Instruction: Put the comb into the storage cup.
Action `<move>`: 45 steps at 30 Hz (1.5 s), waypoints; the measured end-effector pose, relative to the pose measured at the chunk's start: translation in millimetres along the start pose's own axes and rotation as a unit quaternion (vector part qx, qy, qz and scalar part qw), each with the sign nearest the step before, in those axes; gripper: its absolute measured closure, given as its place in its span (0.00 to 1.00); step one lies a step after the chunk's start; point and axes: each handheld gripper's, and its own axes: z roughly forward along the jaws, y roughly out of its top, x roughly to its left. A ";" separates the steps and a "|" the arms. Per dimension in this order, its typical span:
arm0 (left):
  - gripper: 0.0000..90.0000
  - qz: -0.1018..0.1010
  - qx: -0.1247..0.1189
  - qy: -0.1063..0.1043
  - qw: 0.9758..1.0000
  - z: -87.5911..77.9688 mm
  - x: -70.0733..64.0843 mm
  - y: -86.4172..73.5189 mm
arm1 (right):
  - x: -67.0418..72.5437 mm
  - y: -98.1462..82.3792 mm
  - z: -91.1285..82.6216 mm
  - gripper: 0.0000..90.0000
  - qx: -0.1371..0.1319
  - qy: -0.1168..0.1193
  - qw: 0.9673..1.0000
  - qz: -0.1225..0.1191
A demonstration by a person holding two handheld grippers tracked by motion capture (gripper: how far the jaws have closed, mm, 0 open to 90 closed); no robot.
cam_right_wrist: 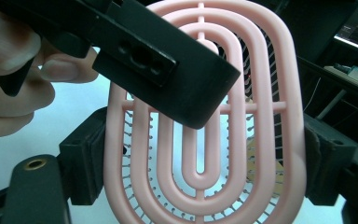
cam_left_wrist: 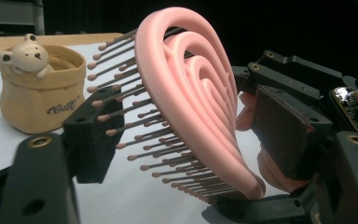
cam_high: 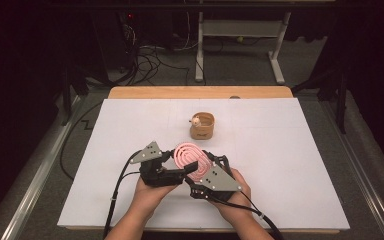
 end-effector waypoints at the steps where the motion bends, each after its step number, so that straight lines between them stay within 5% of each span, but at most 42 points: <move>1: 0.33 0.001 0.000 -0.004 1.000 0.0 0.0 -0.2 | -0.2 0.0 -0.1 0.23 0.000 0.000 1.000 0.000; 14: 0.51 0.002 0.008 -0.005 1.000 0.7 -0.6 -1.5 | 1.3 0.9 -0.3 0.23 0.002 -0.005 1.000 -0.007; 45: 0.69 0.010 -0.016 -0.013 1.000 -2.3 -17.0 7.9 | 2.9 8.7 -6.6 0.22 -0.010 -0.037 0.999 -0.019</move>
